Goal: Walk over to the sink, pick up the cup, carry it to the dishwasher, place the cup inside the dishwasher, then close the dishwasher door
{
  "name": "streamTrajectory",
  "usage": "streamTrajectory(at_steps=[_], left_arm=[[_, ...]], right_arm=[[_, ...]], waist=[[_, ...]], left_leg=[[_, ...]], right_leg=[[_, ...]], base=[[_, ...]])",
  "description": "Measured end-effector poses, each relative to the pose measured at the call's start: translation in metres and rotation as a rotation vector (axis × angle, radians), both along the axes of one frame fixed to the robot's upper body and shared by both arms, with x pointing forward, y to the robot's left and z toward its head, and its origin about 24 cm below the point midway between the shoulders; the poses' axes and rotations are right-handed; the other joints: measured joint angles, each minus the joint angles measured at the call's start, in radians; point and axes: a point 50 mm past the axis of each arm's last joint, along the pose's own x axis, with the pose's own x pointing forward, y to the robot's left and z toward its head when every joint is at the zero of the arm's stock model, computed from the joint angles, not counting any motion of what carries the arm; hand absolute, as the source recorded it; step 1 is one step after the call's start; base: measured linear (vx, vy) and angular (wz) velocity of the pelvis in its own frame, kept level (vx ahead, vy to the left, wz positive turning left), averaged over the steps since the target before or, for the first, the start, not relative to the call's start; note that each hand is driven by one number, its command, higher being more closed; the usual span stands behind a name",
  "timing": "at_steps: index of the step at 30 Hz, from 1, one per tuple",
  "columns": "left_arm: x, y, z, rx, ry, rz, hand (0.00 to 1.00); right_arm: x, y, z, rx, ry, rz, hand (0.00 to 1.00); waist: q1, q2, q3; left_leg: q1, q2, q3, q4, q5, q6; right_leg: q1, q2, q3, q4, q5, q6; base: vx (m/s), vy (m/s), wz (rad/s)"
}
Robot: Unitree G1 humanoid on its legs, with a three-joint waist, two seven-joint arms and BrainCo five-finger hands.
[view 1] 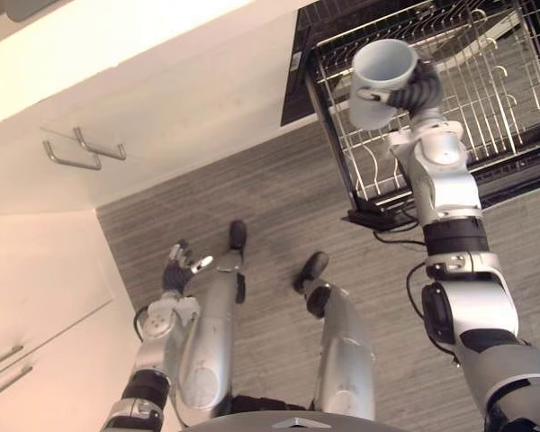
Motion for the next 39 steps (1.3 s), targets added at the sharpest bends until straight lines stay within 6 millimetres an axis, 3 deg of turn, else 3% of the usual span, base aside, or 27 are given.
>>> streamTrajectory(at_steps=[8, 9, 14, 21, 28, 32, 35, 39], left_arm=[[-0.009, 0.003, -0.017, -0.113, 0.062, 0.025, 0.0], [-0.009, 0.003, -0.017, -0.115, 0.062, 0.026, 0.0], [-0.01, 0.0, -0.018, -0.124, 0.065, 0.025, 0.0], [-0.01, -0.01, -0.019, -0.114, 0.07, -0.009, 0.0], [-0.013, -0.002, -0.022, -0.096, 0.097, -0.067, 0.0], [-0.017, 0.005, -0.028, -0.091, 0.131, -0.047, 0.0], [-0.021, 0.01, -0.032, -0.076, 0.16, -0.047, 0.0], [-0.034, 0.013, -0.042, -0.077, 0.212, -0.025, 0.0]], right_arm=[[0.011, -0.01, -0.007, 0.024, 0.091, -0.044, 1.0], [0.011, -0.009, -0.006, 0.022, 0.093, -0.047, 0.0], [0.012, -0.005, -0.001, 0.004, 0.094, -0.045, 0.0], [0.014, 0.005, -0.012, 0.047, 0.116, -0.008, 0.0], [0.01, 0.002, -0.032, 0.269, 0.096, 0.091, 0.0], [0.004, 0.008, -0.039, 0.304, 0.068, 0.137, 0.0], [-0.004, 0.008, -0.036, 0.336, -0.006, 0.155, 0.0], [-0.031, -0.009, -0.042, 0.424, -0.153, 0.134, 0.0]], waist=[[0.008, -0.005, 0.002], [0.008, -0.005, 0.002], [0.01, -0.005, 0.002], [0.003, -0.007, -0.001], [0.0, -0.033, -0.021], [0.0, -0.053, -0.033], [-0.004, -0.08, -0.052], [-0.014, -0.104, -0.084]], left_leg=[[-0.01, 0.0, -0.003, -0.016, 0.014, -0.011], [-0.01, 0.0, -0.002, -0.022, 0.019, -0.012], [-0.007, 0.005, -0.003, -0.034, 0.033, -0.023], [0.055, 0.009, -0.001, -0.036, 0.031, -0.026], [0.092, 0.023, 0.003, -0.044, 0.029, -0.019], [0.172, 0.031, 0.015, -0.102, 0.044, -0.026], [0.242, 0.038, 0.032, -0.161, 0.06, -0.031], [0.335, 0.038, 0.038, -0.229, 0.069, -0.038]], right_leg=[[-0.015, -0.027, -0.042, 0.049, -0.039, -0.013], [-0.018, -0.029, -0.045, 0.054, -0.043, -0.015], [-0.027, -0.033, -0.057, 0.079, -0.064, -0.027], [0.037, -0.028, -0.061, 0.071, -0.065, -0.027], [0.098, -0.011, -0.082, 0.032, -0.055, -0.024], [0.166, 0.009, -0.081, -0.02, -0.041, -0.019], [0.218, 0.023, -0.08, -0.059, -0.034, -0.016], [0.297, 0.039, -0.08, -0.105, -0.032, -0.009]], base=[[0.01, -0.036, 0.11], [-0.01, -0.067, 0.16], [0.0, -0.07, 0.06], [0.0, -0.013, -0.01], [0.0, -0.008, 0.02], [0.04, -0.028, -0.05], [0.06, -0.036, -0.06], [0.07, -0.033, -0.02]])
